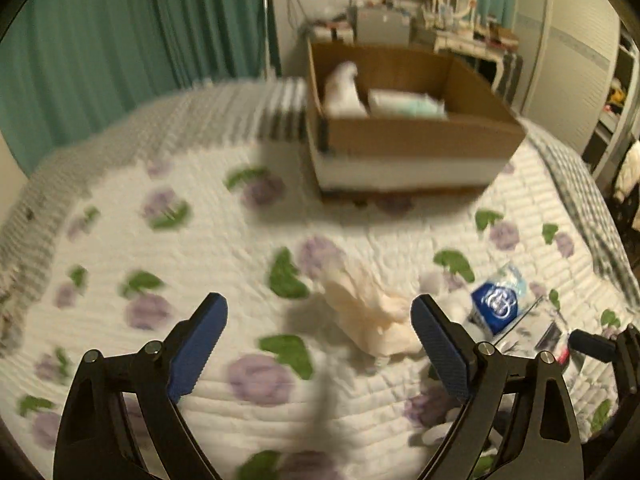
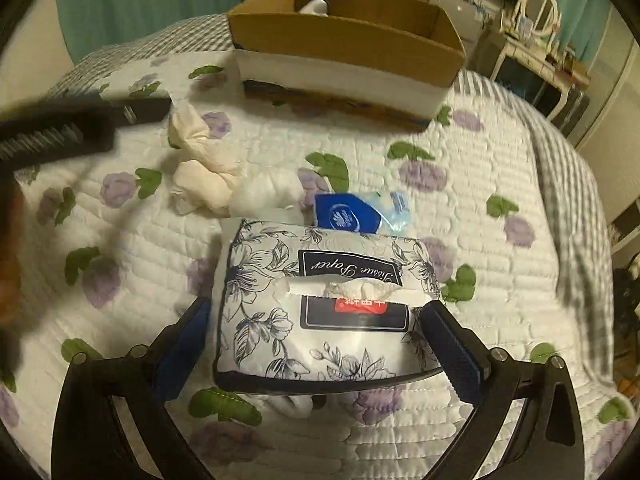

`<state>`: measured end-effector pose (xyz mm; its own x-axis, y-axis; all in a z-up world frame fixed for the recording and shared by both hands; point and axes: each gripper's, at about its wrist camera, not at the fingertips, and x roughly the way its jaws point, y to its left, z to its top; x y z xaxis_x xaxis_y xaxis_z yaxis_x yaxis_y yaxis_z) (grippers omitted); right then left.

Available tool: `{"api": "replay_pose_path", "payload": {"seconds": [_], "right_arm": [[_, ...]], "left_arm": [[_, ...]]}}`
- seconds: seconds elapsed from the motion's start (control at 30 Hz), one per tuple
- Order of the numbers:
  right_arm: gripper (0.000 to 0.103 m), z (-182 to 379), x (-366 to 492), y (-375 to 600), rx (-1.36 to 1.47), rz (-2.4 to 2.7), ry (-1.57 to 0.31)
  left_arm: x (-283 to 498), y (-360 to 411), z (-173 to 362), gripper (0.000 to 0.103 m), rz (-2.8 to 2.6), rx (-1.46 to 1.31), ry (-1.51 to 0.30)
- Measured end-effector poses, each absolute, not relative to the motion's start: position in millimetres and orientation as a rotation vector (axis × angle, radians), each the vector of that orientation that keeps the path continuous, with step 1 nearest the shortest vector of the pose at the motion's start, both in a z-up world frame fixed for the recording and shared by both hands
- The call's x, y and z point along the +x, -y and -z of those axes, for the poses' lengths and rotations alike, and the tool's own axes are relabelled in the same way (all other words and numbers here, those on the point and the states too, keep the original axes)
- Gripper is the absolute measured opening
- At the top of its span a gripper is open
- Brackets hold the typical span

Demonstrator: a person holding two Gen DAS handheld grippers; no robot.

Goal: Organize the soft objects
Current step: 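Grasp the cream lace fabric with the left tool while the right tool grasps the floral tissue pack, then lift the lace fabric and tissue pack and carry both into the box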

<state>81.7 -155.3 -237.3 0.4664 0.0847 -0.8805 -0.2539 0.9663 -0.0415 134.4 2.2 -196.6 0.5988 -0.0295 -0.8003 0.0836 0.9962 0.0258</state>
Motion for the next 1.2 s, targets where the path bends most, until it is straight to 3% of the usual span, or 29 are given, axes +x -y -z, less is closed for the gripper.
{"api": "replay_pose_path", "payload": {"seconds": [0.17, 0.37, 0.4, 0.43, 0.6, 0.67, 1.2], "right_arm": [[0.092, 240.2, 92.3, 169.9, -0.113, -0.251, -1.088], [0.072, 236.3, 90.1, 171.1, -0.119, -0.299, -1.081], [0.068, 235.7, 88.5, 170.7, -0.116, -0.304, -1.079], [0.065, 234.7, 87.7, 171.4, -0.109, -0.309, -1.076], [0.058, 230.6, 81.7, 169.6, -0.095, -0.311, -1.056], [0.056, 228.6, 80.1, 168.4, -0.093, -0.307, -1.049], [0.048, 199.1, 48.2, 172.7, -0.075, -0.238, -0.949]], "left_arm": [[146.6, 12.7, 221.7, 0.089, 0.087, 0.051, -0.995], [156.9, 24.3, 242.5, 0.086, 0.097, 0.087, -1.042], [157.6, 25.7, 246.6, 0.069, 0.095, 0.095, -1.058], [158.3, 27.5, 252.2, 0.06, 0.096, 0.105, -1.082], [149.2, 29.2, 251.3, 0.023, 0.098, 0.131, -1.063], [144.1, 23.4, 246.4, 0.015, 0.098, 0.106, -1.055], [79.1, -5.1, 182.4, 0.013, 0.099, 0.027, -0.924]]}}
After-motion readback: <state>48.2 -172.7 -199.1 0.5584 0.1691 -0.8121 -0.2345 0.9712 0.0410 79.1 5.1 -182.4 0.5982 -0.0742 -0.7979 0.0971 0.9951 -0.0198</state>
